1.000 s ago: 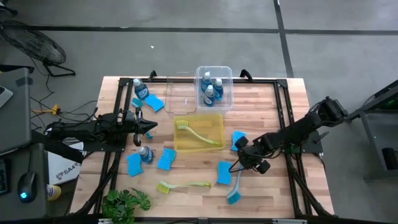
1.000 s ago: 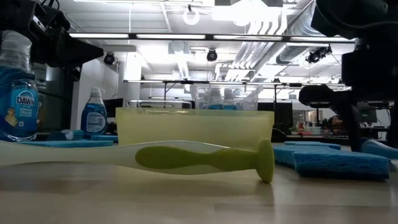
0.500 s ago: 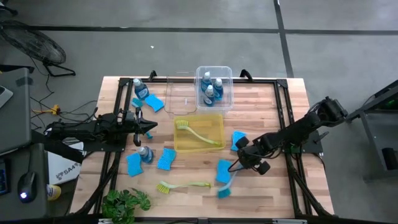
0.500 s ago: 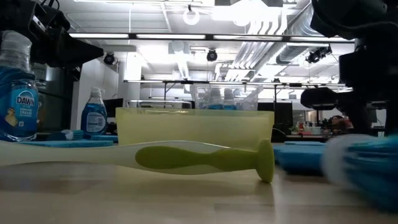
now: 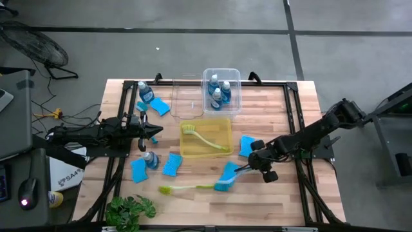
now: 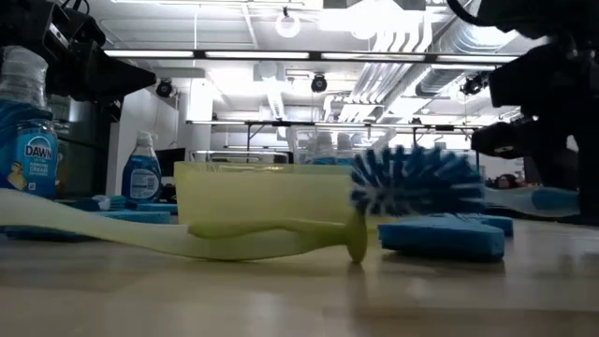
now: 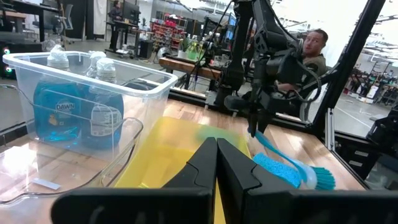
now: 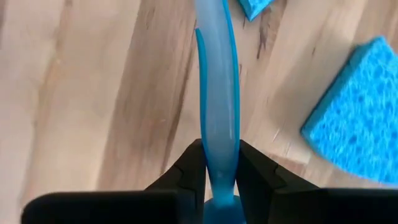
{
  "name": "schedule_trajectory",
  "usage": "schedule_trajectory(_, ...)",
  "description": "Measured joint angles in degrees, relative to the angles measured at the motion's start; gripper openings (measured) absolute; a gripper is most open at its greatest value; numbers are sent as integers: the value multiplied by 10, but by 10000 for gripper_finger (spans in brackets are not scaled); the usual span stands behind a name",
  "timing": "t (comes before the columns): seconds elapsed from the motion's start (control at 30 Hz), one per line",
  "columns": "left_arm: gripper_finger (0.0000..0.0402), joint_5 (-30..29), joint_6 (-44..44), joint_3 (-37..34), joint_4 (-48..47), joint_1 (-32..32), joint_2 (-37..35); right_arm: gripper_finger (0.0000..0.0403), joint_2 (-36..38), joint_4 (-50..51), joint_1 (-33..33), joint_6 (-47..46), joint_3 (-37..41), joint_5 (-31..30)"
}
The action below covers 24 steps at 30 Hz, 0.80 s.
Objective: Pick & Place Kitchen Sink Supplies
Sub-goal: Put the blue toilet brush into the yellow bin
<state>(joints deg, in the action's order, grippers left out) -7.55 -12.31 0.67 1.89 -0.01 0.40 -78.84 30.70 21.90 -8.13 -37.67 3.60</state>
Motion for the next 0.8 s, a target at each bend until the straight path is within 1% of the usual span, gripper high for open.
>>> schedule_trajectory(0.13,1,0,0,0,0,0,0,58,34,20,11,-43,0,8)
schedule_trajectory(0.3,1,0,0,0,0,0,0,58,86,48,27,-50,0,30)
schedule_trajectory(0.4,1,0,0,0,0,0,0,58,117,66,37,-55,0,32)
schedule_trajectory(0.53,1,0,0,0,0,0,0,58,153,85,41,-85,0,27)
schedule_trajectory(0.67,1,0,0,0,0,0,0,58,174,87,41,-104,0,18)
schedule_trajectory(0.8,1,0,0,0,0,0,0,58,176,97,35,-142,-1,8)
